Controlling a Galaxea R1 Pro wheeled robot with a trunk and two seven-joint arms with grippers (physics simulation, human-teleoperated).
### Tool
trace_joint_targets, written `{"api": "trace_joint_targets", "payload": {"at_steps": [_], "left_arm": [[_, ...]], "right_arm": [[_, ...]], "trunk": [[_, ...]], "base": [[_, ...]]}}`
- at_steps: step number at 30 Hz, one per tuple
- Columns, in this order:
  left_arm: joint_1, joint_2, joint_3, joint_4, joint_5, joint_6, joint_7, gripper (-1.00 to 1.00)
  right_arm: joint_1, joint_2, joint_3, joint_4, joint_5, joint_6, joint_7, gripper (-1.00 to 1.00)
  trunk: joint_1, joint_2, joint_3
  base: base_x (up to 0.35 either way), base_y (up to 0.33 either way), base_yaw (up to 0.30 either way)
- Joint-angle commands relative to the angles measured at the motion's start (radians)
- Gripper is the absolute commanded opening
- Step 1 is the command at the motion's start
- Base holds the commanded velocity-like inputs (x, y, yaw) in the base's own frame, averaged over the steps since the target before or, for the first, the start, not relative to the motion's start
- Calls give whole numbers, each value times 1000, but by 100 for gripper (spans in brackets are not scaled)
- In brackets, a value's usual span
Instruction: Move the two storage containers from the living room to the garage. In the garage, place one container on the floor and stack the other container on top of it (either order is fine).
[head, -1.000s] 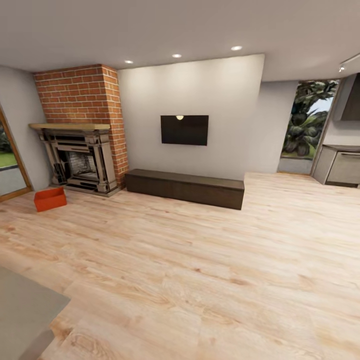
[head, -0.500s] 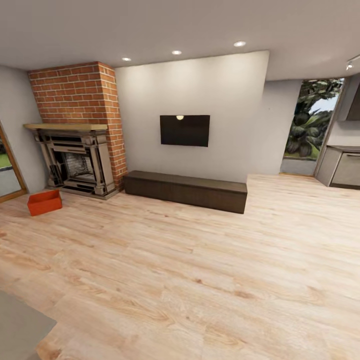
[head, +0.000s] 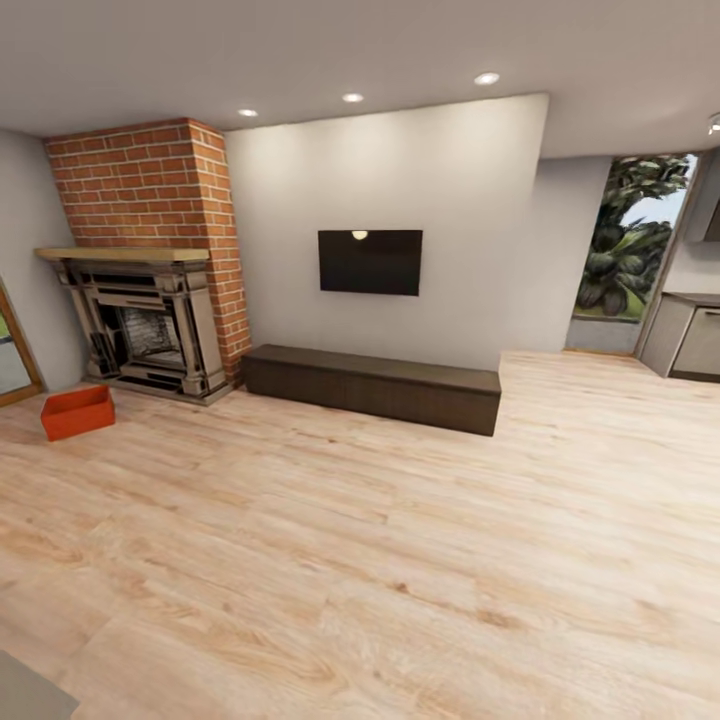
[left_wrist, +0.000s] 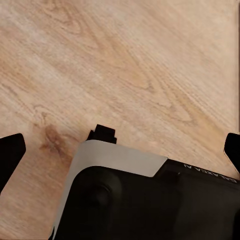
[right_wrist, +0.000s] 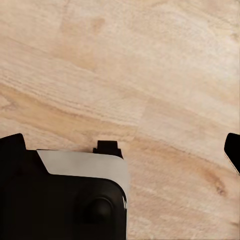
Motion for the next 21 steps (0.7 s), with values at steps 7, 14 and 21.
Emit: {"api": "trace_joint_targets", "payload": {"at_steps": [7, 14, 21], "left_arm": [[-1, 0, -6, 0, 6, -1, 2, 100], [-1, 0, -6, 0, 6, -1, 2, 100], [-1, 0, -6, 0, 6, -1, 2, 100]], "right_arm": [[-1, 1, 7, 2, -5, -4, -1, 100], [-1, 1, 7, 2, -5, -4, -1, 100], [-1, 1, 6, 2, -5, -4, -1, 100]], "trunk": [[1, -1, -1], [1, -1, -1], [1, -1, -1]], "base": [[321, 0, 0], [321, 0, 0], [321, 0, 0]]}}
